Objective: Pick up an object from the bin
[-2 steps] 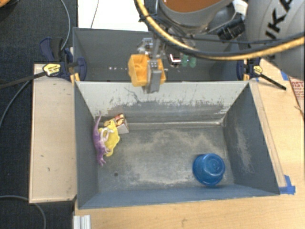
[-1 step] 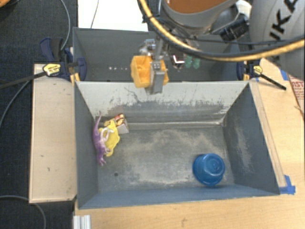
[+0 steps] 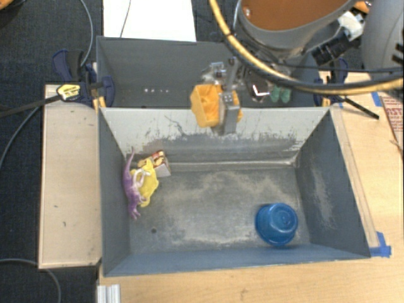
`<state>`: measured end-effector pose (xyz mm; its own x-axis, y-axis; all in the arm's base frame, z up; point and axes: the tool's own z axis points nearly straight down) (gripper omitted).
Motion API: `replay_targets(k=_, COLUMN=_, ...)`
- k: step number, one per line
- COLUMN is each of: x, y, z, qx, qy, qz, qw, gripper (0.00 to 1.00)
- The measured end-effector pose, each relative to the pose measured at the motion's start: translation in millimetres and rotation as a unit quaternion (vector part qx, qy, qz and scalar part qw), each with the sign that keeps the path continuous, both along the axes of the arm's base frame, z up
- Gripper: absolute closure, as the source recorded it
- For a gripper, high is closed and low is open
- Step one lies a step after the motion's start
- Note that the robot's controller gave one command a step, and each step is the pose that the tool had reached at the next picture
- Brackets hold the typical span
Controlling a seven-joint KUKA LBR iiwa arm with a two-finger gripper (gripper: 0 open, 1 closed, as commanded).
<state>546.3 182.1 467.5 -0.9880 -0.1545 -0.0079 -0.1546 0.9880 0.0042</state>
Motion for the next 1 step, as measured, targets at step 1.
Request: replay_targets(k=1, x=17.7, y=10.5, z=1.2, qx=0.000, qy=-0.0036, qz=0.013, qw=0.9999, gripper=0.00)
